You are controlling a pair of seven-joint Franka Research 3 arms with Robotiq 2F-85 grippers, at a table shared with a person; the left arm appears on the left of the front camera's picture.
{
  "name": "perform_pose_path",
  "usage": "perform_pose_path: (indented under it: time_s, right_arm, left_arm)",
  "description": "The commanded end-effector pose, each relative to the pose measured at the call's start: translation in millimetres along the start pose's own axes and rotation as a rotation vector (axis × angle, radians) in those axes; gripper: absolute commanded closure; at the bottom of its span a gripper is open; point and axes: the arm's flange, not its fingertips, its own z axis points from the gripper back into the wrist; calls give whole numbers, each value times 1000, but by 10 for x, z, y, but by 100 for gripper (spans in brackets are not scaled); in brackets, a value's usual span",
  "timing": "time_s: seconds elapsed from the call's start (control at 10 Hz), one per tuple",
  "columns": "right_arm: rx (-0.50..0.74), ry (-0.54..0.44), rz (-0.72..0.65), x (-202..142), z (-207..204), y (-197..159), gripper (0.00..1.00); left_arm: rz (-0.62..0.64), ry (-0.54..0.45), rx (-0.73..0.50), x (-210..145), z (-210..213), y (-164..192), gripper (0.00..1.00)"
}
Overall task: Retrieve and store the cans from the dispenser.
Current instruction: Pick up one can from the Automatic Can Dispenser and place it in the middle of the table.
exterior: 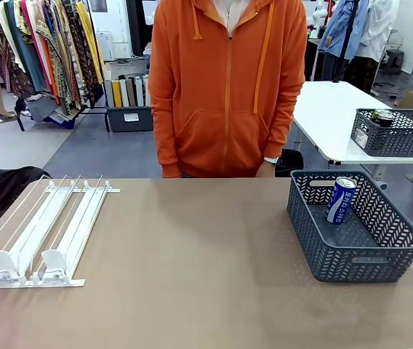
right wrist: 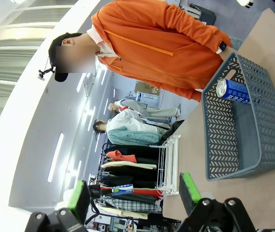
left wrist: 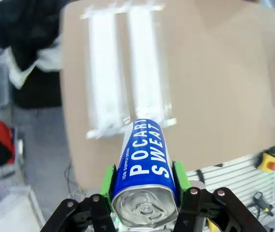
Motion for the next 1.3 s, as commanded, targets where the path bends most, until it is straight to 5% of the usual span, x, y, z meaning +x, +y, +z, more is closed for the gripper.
perform_pose_path:
  time_s: [0.0,0.3,0.5,0.8,1.2]
  right_arm:
    - [20,-10,10,36,-17,36,0]
    - [20,-10,10,36,-17,36,0]
    - [20,-10,10,36,-17,36,0]
    - [20,-10,10,36,-17,36,0]
    - [20,-10,10,36,-17,36,0]
  left_arm:
    - [-145,-30,-17,526,-330,-1002,100]
    - [-426,45,-70,935,-1089,-2643,100]
    - [-524,157,-102,1025,-1637,-3324,100]
    - [-550,218,-23,1088,-2428,-3542,100]
    - [-499,287,-65,1317,-2821,-3387,100]
